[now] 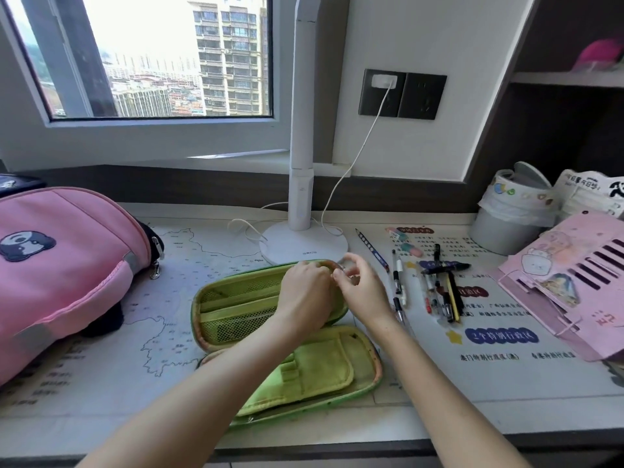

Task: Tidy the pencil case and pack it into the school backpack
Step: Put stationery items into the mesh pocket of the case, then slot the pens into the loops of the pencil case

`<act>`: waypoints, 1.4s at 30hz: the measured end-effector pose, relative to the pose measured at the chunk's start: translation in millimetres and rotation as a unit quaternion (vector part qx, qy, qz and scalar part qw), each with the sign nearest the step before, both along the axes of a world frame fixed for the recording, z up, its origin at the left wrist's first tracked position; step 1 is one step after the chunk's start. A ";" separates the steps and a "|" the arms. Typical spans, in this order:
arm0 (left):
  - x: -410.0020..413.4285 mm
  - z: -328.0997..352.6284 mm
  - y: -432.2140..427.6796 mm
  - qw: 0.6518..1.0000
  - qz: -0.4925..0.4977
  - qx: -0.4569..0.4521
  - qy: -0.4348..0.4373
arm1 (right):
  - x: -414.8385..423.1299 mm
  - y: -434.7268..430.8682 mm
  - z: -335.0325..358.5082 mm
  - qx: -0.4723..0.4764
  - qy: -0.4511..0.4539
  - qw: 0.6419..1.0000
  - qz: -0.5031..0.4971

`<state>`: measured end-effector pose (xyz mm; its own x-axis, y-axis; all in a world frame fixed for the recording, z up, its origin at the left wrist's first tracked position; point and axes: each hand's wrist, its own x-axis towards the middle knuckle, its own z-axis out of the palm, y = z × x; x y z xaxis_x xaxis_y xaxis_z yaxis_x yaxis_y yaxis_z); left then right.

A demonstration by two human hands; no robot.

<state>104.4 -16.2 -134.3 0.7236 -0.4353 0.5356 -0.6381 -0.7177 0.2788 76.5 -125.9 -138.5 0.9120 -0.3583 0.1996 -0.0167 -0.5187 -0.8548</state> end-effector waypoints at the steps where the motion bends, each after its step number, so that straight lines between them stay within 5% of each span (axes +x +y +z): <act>1: -2.1 -0.1 -0.3 1.000 0.000 -0.011 -0.003 | 0.0 1.4 -3.8 0.018 0.006 1.000 0.017; 8: -11.4 7.0 13.0 0.999 0.042 0.017 0.004 | -2.6 6.4 -13.9 -0.038 -0.055 0.998 -0.020; 17: -7.2 13.8 134.9 0.974 0.221 0.057 0.014 | -4.8 -0.6 -20.6 -0.105 -0.026 0.991 -0.085; 21: -5.1 4.8 146.7 0.975 0.212 0.050 0.047 | -8.2 -3.0 -20.7 -0.160 -0.035 0.981 -0.100; 23: -6.5 1.8 139.4 0.981 0.190 0.030 0.026 | -13.2 -17.3 -21.4 -0.233 -0.047 0.960 -0.151; 26: -5.5 2.6 131.7 0.988 0.151 0.002 -0.003 | -16.3 -43.0 -25.6 -0.412 0.059 0.893 -0.174; 30: -12.0 8.0 120.5 0.996 0.090 -0.020 -0.003 | -13.6 -53.0 -32.0 -0.472 0.091 0.863 -0.153; 35: -27.0 19.2 124.1 0.997 0.035 -0.044 -0.043 | -33.7 -46.0 -6.0 -0.384 -0.019 0.900 -0.206; 37: -34.4 24.8 125.8 0.997 0.010 -0.043 -0.064 | -49.8 -28.9 7.3 -0.351 -0.096 0.923 -0.124; 39: -41.2 27.2 123.2 0.997 -0.001 -0.044 -0.056 | -66.8 -5.1 14.4 -0.281 -0.077 0.956 0.014; 42: -55.3 25.4 117.6 0.968 -0.033 -0.185 0.166 | -87.0 29.0 14.9 -0.091 0.010 0.985 0.146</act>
